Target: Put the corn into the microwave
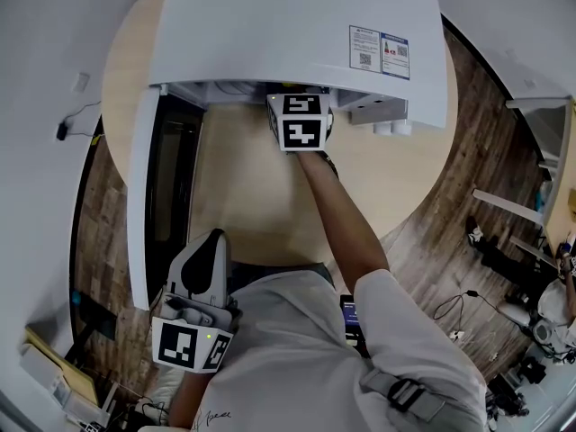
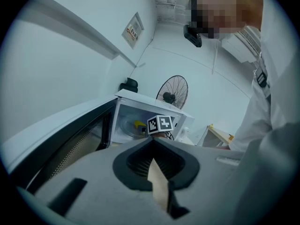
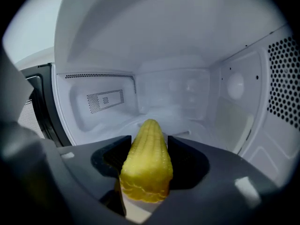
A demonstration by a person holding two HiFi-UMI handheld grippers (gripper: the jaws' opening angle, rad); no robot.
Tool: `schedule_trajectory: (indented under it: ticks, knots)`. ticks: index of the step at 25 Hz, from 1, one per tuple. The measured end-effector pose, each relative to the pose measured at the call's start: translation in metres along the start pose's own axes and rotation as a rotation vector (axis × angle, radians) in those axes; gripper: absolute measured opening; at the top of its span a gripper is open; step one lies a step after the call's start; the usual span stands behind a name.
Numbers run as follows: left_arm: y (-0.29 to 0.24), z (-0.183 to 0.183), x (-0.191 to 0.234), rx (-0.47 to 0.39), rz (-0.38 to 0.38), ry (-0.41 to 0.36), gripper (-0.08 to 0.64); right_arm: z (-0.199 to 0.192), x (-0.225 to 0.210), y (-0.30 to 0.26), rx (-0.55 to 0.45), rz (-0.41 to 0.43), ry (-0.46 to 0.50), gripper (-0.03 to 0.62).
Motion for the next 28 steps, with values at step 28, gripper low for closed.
schedule_trajectory:
  ticks: [28]
  knots:
    - [0.0, -0.001, -0.003, 0.009, -0.02, -0.001, -0.012, 0.001, 0.003, -0.015, 0.015, -0.122, 0.248, 0.258]
Point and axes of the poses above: the fingertips, and each gripper's own axes: y backward along the fingers, x to its left, z out of its top, the point moved 6 cm from there along y, backward along the fingers, and after that the axes turned 6 degrees about -x, right-handed, at the moved point
